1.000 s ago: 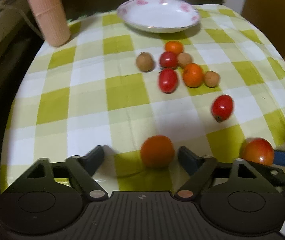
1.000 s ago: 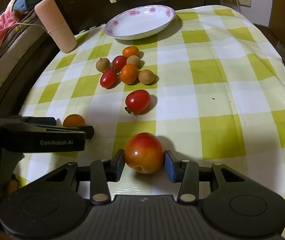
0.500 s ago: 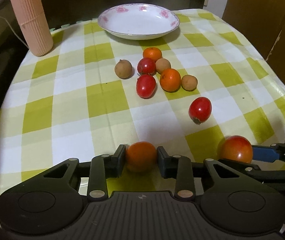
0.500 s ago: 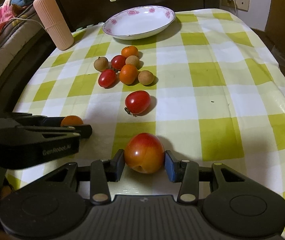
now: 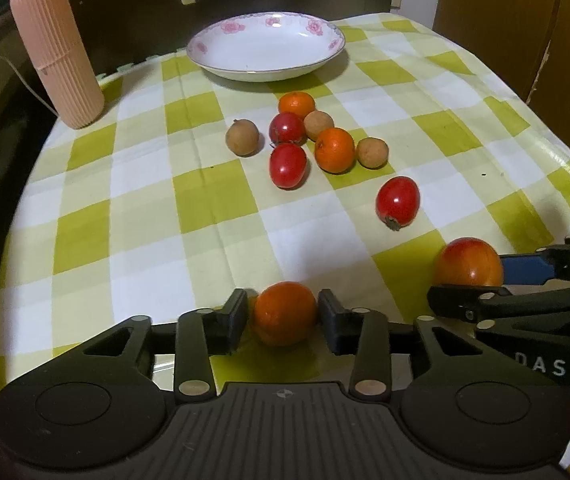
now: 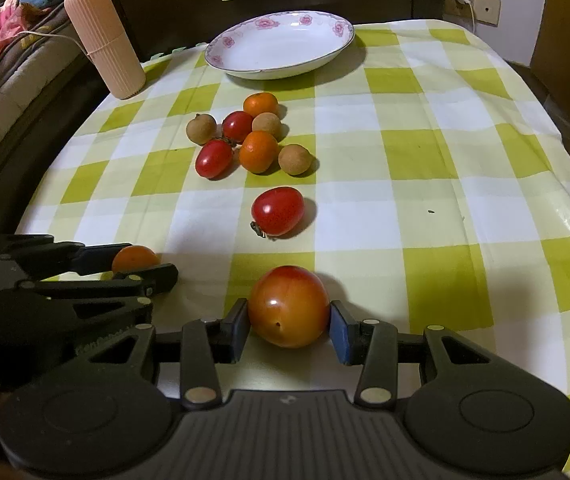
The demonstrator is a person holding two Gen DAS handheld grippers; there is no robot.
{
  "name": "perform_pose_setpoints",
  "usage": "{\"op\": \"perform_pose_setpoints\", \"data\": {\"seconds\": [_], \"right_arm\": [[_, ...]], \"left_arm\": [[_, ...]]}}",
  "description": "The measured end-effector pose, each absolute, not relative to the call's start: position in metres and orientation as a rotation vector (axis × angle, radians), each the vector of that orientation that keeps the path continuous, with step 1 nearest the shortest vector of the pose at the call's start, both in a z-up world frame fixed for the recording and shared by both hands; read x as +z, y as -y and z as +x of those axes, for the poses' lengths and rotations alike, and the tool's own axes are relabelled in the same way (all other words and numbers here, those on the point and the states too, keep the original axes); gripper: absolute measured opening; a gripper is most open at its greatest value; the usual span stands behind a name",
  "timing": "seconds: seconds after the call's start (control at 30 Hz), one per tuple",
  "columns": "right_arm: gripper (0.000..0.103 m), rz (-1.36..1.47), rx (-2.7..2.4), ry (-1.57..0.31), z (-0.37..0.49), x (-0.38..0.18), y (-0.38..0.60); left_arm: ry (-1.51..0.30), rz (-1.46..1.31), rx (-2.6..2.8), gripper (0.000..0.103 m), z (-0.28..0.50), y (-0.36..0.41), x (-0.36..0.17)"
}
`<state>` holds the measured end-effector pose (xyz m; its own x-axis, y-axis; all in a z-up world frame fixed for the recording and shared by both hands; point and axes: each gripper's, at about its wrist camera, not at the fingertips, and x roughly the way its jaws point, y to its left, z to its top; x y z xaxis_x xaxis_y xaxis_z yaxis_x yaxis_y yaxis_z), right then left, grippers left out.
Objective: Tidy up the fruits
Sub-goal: 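Carry both held fruits with both tools over the white floral bowl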
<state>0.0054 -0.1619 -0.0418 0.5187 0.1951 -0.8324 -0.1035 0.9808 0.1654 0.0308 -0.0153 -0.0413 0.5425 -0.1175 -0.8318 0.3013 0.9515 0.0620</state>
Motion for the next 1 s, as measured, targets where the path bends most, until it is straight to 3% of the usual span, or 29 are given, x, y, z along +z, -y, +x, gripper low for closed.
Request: {"op": "perform_pose_setpoints", "data": {"seconds": [0.1,0.2,0.6,1.0], "right_arm": [[0.041,0.096,0.187,-1.003,0.004,-0.042,0.162],[0.04,0.07,0.194,-0.993,0.002,-0.043,0.16],[0.04,0.077,0.199,-0.925,0.0,-0.017,0.161],[0.04,0.153,0.18,-0.888,0.057,0.007,0.17]], "left_arm": [[-0.983,0.171,-0.244,0.054,0.033,0.009,-0.041],[-0.984,0.188,-0.253,0.042,0.027,0.012,-0.038],[-0.971,0.094,-0.272,0.041,0.03,0.008,-0.01],[-0.893,-0.005,-0.312,0.041,0.09,0.01,0.016]]}}
